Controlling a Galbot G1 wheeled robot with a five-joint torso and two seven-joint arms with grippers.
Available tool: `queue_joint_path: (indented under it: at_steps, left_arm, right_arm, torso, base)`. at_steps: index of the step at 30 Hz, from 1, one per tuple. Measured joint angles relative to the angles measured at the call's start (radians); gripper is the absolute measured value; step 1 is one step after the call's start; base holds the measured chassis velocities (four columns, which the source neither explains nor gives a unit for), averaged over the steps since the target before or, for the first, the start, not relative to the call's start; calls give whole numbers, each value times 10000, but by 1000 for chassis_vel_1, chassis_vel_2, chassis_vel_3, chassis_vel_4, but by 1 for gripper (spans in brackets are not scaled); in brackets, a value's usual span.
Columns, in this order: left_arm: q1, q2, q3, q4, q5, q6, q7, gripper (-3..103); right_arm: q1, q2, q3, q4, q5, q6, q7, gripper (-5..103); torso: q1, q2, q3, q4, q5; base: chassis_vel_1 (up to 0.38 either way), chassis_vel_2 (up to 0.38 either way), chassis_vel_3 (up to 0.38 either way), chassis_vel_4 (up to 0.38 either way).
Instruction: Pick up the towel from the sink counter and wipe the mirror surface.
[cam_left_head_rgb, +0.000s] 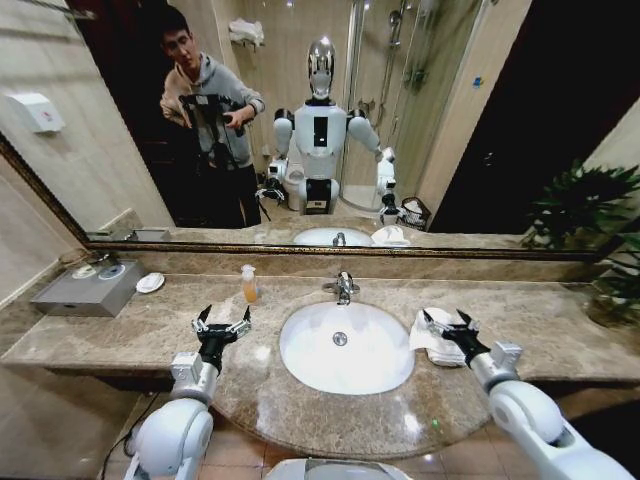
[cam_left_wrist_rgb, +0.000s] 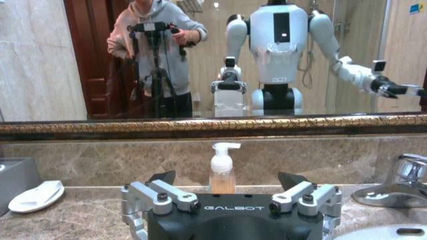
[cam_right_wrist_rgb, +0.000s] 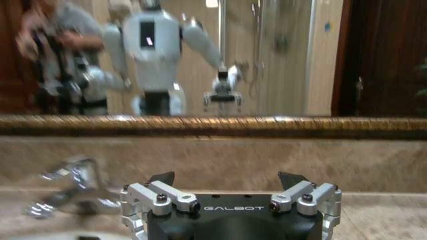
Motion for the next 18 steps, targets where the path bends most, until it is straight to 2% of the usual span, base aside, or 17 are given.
queue_joint_path:
  at_steps: [2,3,5,7,8,18]
  left_arm:
    - [-1,-2,0,0,0,0,-1,100]
    - [-1,-2,0,0,0,0,-1,100]
    - [0,-2,-1,0,0,0,-1,100]
    - [0,-2,0,0,0,0,0,100]
    - [0,-1,-1,0,0,0,-1,100]
    - [0,-1,0,0,0,0,0,100]
  right_arm:
    - [-523,705,190,236,-352,543,-425,100]
    - [-523,705,190,236,-352,543,-425,100]
    - [-962,1355,243,505,-658,965,-659,100]
    - [-1061,1507,243,582,-737,1050,-683,100]
    - [-1349,1943,241,891,-1008,1240,-698,100]
    - [-1220,3434,-228,2437,-2384,1081,-378,100]
  torso:
    - [0,0,0,-2,-4]
    - [0,0,0,-2,-4]
    - [-1,1,-1,-3,-1]
    - [-1,1,0,-4,-1]
    - [-1,1,-1,1,-1]
    - [0,1,0,3,-2]
  base:
    - [0,0,0,0]
    - [0,0,0,0]
    - [0,0,0,0]
    - [0,0,0,0]
    - [0,0,0,0]
    - [0,0,0,0]
